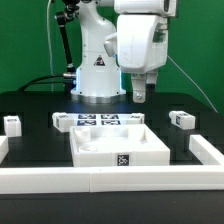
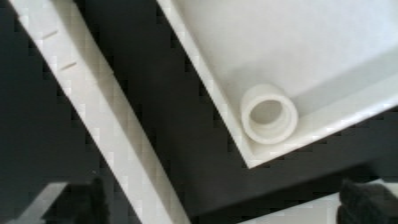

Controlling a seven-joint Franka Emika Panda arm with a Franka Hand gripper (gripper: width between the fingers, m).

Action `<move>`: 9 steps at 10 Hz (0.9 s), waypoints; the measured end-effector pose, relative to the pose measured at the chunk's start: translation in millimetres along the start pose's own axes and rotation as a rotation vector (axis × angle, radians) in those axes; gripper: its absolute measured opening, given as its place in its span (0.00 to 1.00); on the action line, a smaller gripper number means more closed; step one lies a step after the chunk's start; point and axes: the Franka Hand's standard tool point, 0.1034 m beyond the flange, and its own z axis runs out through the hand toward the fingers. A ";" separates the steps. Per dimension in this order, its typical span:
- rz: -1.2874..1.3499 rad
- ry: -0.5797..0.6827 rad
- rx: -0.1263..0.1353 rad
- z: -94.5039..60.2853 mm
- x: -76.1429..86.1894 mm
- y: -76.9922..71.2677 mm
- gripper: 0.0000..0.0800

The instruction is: Assemble square table

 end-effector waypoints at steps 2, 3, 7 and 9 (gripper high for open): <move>-0.134 0.000 0.000 0.9 -1.2 0.2 0.81; -0.237 0.002 -0.005 2.7 -2.4 -0.5 0.81; -0.386 -0.003 0.005 13.7 -10.2 -11.3 0.81; -0.385 -0.003 0.005 13.8 -10.4 -11.3 0.81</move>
Offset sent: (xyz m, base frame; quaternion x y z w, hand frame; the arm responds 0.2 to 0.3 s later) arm -0.0141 0.0094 -0.0082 -0.0287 0.0416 -0.1883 0.9808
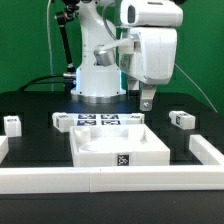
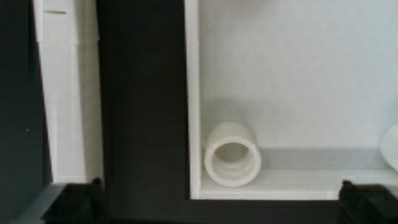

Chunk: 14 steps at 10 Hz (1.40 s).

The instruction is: Assemble square table

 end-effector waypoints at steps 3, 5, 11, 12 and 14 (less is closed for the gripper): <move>-0.009 0.003 0.000 7.8 -2.3 -21.2 0.81; -0.007 0.005 0.025 18.5 -4.8 -53.1 0.81; 0.024 0.005 0.067 28.7 -3.4 -93.9 0.81; 0.011 0.011 0.069 38.3 -5.9 -109.7 0.81; -0.005 0.017 0.080 49.4 -11.1 -118.5 0.81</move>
Offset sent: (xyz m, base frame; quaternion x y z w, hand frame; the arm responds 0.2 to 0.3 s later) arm -0.0692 0.0039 -0.0172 -0.0121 0.0400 -0.0310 0.9986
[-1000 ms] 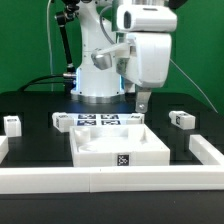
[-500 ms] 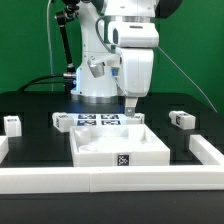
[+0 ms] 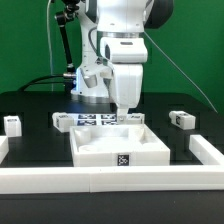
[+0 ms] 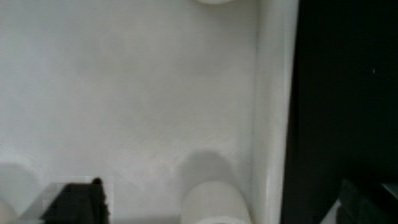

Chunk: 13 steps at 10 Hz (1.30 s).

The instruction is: Assemble square table

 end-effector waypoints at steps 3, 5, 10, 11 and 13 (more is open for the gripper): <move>0.016 0.011 -0.008 20.2 -5.3 -4.3 0.81; 0.029 0.018 -0.003 33.3 -8.4 -8.5 0.81; 0.037 0.024 0.017 44.8 -8.1 -14.5 0.81; 0.038 0.024 0.017 45.1 -8.2 -14.8 0.66; 0.038 0.024 0.018 45.2 -8.2 -15.0 0.49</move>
Offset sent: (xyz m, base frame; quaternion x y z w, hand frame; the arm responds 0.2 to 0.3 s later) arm -0.0022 -0.0004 -0.0167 -0.0169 0.0275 -0.0255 0.9992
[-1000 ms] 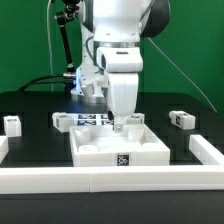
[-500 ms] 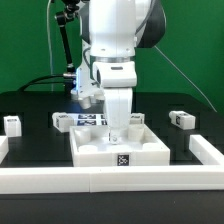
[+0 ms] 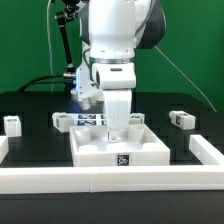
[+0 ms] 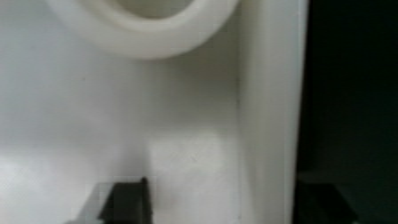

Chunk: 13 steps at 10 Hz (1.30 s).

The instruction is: Assemble square table

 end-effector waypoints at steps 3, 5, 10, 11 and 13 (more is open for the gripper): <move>0.000 0.000 -0.003 -0.3 0.0 0.7 0.07; 0.000 0.000 -0.003 -0.3 0.0 0.7 0.07; 0.023 0.003 -0.007 -2.0 7.8 5.6 0.07; 0.028 0.007 -0.013 -2.4 16.6 11.5 0.07; 0.055 0.018 -0.023 -1.2 36.0 22.5 0.07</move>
Offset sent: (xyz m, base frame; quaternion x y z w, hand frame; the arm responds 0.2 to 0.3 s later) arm 0.0000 0.0000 0.0000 0.0000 0.0000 0.0000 1.0000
